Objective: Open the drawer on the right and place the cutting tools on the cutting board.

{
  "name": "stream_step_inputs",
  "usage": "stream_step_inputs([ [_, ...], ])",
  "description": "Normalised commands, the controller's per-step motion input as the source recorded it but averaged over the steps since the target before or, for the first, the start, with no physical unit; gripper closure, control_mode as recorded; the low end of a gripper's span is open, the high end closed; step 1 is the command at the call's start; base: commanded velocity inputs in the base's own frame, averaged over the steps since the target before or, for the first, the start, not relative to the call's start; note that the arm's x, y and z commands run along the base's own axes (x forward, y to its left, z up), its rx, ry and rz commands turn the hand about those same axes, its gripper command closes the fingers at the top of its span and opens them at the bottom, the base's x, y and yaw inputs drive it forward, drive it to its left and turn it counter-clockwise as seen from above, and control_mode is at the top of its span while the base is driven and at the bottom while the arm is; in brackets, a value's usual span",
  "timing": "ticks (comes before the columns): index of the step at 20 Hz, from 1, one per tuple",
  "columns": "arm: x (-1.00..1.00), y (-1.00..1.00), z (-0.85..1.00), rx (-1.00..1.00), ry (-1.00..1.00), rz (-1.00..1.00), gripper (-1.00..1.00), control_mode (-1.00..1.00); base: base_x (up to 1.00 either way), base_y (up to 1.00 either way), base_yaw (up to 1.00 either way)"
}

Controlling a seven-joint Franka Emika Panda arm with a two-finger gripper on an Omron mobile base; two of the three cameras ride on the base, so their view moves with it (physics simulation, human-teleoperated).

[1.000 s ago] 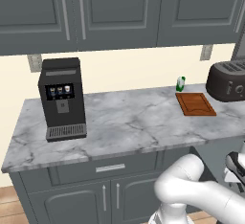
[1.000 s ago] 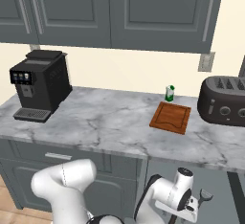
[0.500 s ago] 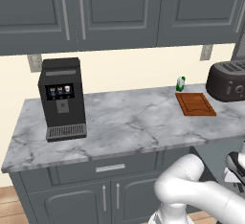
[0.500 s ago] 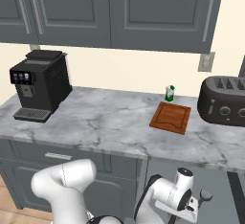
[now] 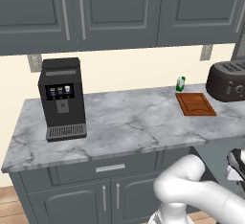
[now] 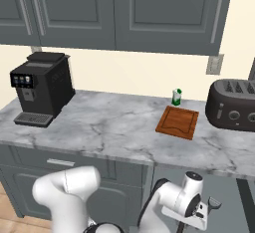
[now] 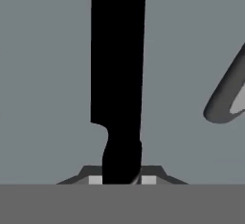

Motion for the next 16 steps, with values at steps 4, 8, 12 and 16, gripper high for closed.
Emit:
stream_step_inputs([
  [4,-0.32,0.00,0.60,-0.05,-0.08,0.00,1.00,-1.00,0.00,0.00,0.00],
  [8,-0.28,0.00,0.67,-0.05,-0.07,0.00,1.00,-1.00,0.00,0.00,0.00],
  [12,-0.22,0.00,0.72,-0.03,-0.10,0.00,1.00,-1.00,0.00,0.00,0.00],
  [16,-0.20,0.00,0.74,-0.04,-0.13,0.00,1.00,-1.00,0.00,0.00,0.00],
])
